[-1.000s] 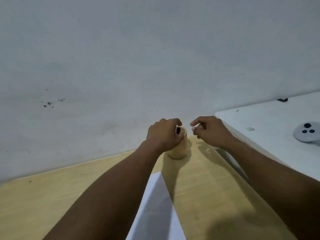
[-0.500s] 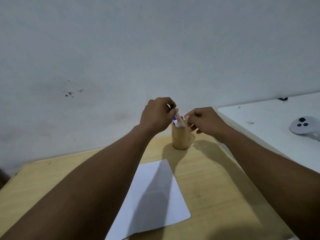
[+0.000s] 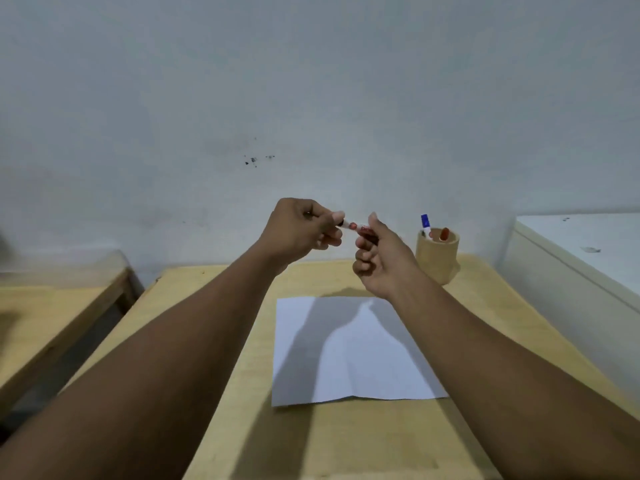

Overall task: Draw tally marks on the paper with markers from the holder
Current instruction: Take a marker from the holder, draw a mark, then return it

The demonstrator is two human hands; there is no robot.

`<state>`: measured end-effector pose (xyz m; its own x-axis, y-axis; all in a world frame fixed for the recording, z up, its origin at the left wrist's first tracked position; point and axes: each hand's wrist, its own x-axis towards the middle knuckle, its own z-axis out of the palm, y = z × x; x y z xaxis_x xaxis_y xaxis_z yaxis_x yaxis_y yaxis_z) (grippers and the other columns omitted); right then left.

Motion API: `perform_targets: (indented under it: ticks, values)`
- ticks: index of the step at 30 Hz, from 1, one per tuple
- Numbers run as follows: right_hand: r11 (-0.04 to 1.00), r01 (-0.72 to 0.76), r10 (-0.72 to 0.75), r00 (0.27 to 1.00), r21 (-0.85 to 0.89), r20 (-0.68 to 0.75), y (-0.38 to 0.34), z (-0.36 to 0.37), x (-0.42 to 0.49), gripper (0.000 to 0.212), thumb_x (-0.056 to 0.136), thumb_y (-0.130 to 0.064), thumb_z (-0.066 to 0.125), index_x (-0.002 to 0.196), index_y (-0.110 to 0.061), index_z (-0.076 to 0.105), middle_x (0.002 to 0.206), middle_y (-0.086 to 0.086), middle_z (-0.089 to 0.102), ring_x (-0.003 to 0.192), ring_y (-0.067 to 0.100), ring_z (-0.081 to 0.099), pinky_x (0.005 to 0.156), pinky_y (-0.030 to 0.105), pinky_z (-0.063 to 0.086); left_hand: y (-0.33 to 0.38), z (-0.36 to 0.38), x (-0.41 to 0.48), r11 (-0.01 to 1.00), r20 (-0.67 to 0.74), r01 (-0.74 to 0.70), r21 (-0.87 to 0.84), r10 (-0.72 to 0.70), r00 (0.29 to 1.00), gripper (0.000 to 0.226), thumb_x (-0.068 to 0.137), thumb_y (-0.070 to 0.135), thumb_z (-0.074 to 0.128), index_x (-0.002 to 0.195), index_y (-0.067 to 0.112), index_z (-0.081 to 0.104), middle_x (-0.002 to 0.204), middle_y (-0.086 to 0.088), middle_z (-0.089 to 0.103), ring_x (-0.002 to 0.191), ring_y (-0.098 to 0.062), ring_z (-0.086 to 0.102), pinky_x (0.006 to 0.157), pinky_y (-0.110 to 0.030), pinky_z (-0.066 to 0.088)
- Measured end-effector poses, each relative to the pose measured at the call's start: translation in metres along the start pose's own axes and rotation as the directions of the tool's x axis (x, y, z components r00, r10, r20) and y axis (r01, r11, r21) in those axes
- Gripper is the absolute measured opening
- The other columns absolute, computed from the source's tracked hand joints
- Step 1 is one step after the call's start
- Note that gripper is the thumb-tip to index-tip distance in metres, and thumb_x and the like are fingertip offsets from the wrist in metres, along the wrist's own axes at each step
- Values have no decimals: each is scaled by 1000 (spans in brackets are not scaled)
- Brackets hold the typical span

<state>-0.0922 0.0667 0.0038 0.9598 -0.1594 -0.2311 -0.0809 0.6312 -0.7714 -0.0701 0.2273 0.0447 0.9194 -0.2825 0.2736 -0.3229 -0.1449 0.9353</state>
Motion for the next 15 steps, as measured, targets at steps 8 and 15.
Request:
perform_targets:
  ticks: [8,15]
  values:
    - [985,133,-117,984,-114,134,31,21,27,23,102,-25,62,87,-8,65,62,6,67,50,13,65,48,22,49,-85,-70,-26,969,-264,194,-155,-230,937,36,96,32,70,78,0,69,58,-7,69,67,-26,76,64,-32,61]
    - [887,145,-98,987,-438,129,45,9,39,17,100,-21,65,97,-4,69,71,11,72,63,25,75,53,28,57,-145,-89,-35,747,-92,170,643,-145,985,8,86,24,72,81,17,73,71,4,72,71,-14,64,65,-25,45]
